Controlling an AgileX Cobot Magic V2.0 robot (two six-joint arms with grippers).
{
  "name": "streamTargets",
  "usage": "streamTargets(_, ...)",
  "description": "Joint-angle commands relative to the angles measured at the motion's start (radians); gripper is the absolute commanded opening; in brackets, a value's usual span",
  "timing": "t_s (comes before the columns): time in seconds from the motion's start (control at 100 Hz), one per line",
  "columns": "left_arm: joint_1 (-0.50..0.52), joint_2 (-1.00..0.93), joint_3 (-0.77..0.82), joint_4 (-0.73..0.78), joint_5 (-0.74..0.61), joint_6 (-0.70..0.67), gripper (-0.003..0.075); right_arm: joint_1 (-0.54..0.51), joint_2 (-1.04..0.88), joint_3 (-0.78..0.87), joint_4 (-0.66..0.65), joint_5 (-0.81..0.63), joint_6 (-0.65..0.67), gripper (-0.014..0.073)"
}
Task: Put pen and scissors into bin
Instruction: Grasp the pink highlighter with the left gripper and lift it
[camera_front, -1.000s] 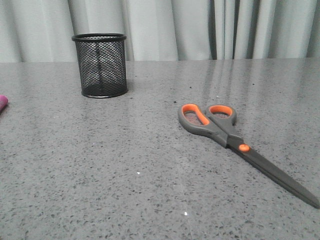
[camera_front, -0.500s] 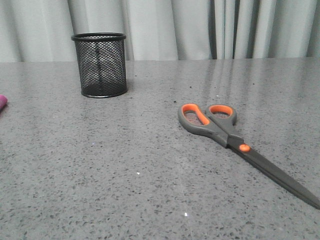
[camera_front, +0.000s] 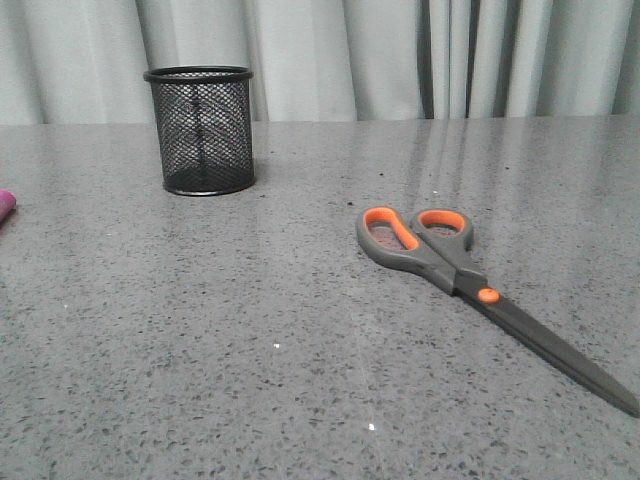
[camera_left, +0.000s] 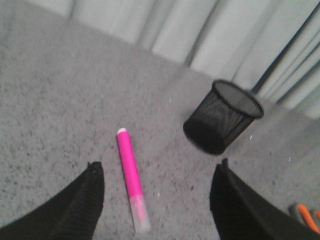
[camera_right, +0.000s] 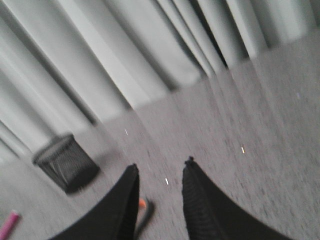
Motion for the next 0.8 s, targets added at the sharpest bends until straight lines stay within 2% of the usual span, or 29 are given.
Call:
streamTargets(0.0, 0.001, 0.158, -0.113, -0.007, 0.065, 0.013, 0.0363, -0.001, 0.085, -0.076, -0.012, 0.030, -0.033, 0.0204)
streamTargets(0.19, 0.001, 0.462, -0.313, 0.009, 0.228, 0.013, 0.0343, -0.001, 0.191, -0.149, -0.012, 0.157, -0.066, 0.0204)
streamTargets(0.41, 0.001, 0.759, -0.522, 0.009, 0.401, 0.019, 0.0343, -0.001, 0.213, -0.173, -0.010, 0.177, -0.066, 0.0204)
streamTargets(0.59, 0.001, 0.926, -0.622, 0.036, 0.433, 0.024, 0.0335, -0.001, 0.213, -0.173, -0.010, 0.177, -0.066, 0.0204)
streamTargets(0.79, 0.001, 1.037, -0.645, 0.048, 0.424, 0.024, 0.0333, -0.001, 0.213, -0.173, -0.008, 0.177, -0.066, 0.0204)
